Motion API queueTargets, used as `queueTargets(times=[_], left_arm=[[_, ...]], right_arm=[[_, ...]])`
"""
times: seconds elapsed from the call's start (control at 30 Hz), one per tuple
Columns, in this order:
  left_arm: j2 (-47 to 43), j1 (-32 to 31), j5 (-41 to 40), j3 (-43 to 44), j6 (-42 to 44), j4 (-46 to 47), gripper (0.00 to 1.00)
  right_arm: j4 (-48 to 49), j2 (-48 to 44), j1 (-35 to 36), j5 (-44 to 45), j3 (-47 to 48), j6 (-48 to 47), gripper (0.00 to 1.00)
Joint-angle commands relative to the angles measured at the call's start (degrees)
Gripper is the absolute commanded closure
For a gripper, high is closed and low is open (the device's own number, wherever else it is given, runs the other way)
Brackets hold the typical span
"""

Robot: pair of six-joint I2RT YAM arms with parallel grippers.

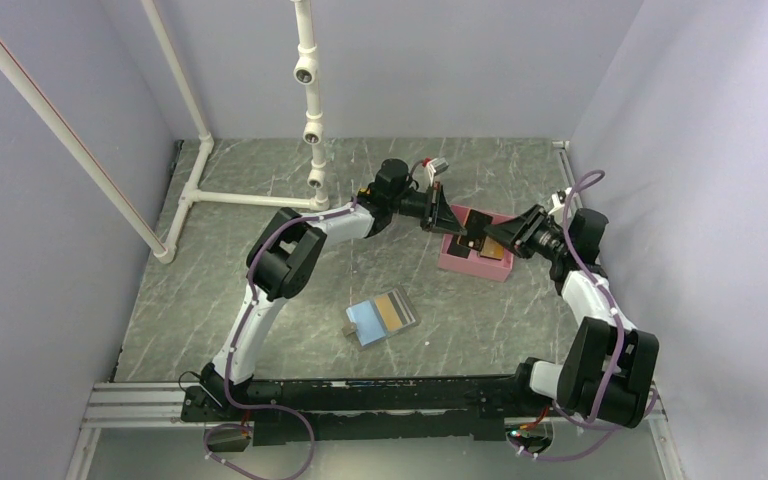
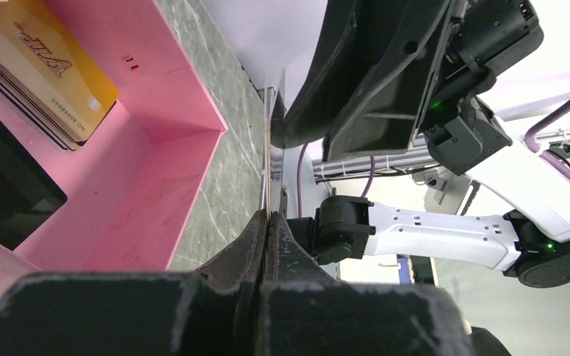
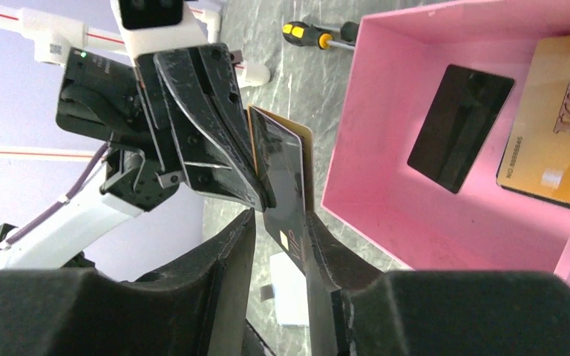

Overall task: Put the credit cards into the card holder
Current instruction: Insert the credit card into the card holder.

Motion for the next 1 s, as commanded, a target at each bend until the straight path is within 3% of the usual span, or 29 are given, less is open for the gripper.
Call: queueTargets(times=[0.0,0.23,0.4,0.57,0.97], left_arm=[[-2.90,-0.24,0.72,-0.16,1.84,0.52,1.00],[-2.36,-0.24,0.91,-0.49,0.65,1.96,1.00],[-2.12,-0.24,1.26,-0.28,-0.49,3.12,1.00],[-2.03,-0.65,1.39,-0.23,-0.17,2.54,1.00],[-0.97,-1.12,1.50,0.29,-0.63,2.06,1.00]], right_arm=[[1.63,0.19,-0.39,1.16,4.54,-0.19,0.63],[2.34,1.04,-0.39,0.39,4.67,-0.25,0.59],[-6.60,1.00,-0.38,6.97,7.39,-6.51,0.56],[-1.40,3.83,-0.30,3.24,6.69,-3.71,0.55],[1.08,3.55,0.01,1.66,6.45,-2.57,0.57]])
